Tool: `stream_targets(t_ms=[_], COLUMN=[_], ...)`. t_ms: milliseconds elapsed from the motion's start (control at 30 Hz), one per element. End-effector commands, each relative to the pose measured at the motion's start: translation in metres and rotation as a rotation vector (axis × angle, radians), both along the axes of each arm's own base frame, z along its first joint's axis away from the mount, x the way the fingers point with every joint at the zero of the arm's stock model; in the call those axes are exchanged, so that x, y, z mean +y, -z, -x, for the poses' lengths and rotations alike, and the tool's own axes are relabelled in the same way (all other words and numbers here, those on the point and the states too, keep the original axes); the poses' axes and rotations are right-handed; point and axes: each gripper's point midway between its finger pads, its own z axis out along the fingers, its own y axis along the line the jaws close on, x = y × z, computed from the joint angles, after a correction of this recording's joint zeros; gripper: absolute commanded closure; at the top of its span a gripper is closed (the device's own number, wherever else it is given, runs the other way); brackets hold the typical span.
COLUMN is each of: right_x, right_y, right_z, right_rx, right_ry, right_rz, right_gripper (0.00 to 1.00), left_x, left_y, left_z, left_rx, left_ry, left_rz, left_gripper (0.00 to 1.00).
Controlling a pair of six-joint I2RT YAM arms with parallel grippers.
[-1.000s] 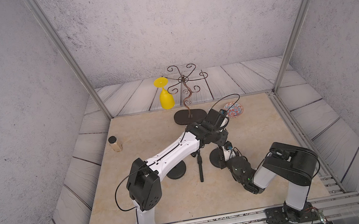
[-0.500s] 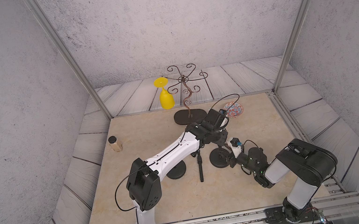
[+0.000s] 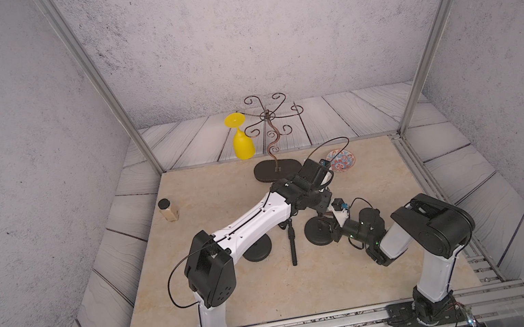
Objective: Assemble a microphone stand
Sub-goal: Screw the microphone stand pole into the microphone stand base.
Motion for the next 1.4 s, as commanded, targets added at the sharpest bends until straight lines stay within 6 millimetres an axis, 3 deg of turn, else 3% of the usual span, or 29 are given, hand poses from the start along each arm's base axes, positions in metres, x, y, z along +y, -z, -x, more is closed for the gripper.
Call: stream_targets(t_ms=[0, 200, 300, 400, 467, 533, 600, 700, 833, 967, 1133, 1367], right_x=[-0.022, -0.034, -0.018, 0.008, 0.022, 0.034, 0.035, 0.022, 0.005, 0.005, 0.009, 0.004], right_y=[0.012, 0.000, -0.007, -0.010, -0.013, -0.013, -0.017, -0.023, -0.023, -0.015, 0.000, -0.004], right_z=[-0.010, -0.013, -0.012, -0.010, -0.002, 0.011, 0.024, 0.038, 0.044, 0.044, 0.029, 0.013], right_rx=[-0.002, -0.070, -0.087, -0.078, -0.091, -0.099, -0.087, -0.056, -0.047, -0.017, 0.005, -0.017], right_ry=[0.242, 0.697, 0.748, 0.620, 0.500, 0.333, 0.196, 0.051, -0.021, -0.094, -0.101, -0.059], right_rz=[0.072, 0.086, 0.054, 0.024, 0.043, 0.062, 0.043, -0.008, -0.012, -0.015, 0.006, 0.007], right_gripper=[1.00, 1.00, 1.00, 0.95, 0.82, 0.61, 0.46, 0.38, 0.38, 0.43, 0.52, 0.60], left_x=[0.030, 0.039, 0.046, 0.051, 0.054, 0.059, 0.058, 0.059, 0.056, 0.055, 0.051, 0.045], left_y=[0.052, 0.054, 0.054, 0.055, 0.055, 0.056, 0.057, 0.061, 0.063, 0.066, 0.070, 0.071], left_z=[0.016, 0.015, 0.014, 0.015, 0.015, 0.015, 0.018, 0.022, 0.025, 0.031, 0.040, 0.048], left_rx=[0.113, 0.102, 0.098, 0.096, 0.092, 0.087, 0.090, 0.097, 0.108, 0.122, 0.126, 0.142], left_ry=[-0.006, -0.033, -0.049, -0.059, -0.067, -0.077, -0.070, -0.064, -0.057, -0.052, -0.036, -0.032], left_rz=[-0.182, -0.189, -0.197, -0.203, -0.208, -0.216, -0.208, -0.197, -0.172, -0.176, -0.192, -0.175], left_gripper=[0.85, 0.85, 0.85, 0.85, 0.85, 0.85, 0.85, 0.85, 0.85, 0.85, 0.85, 0.85])
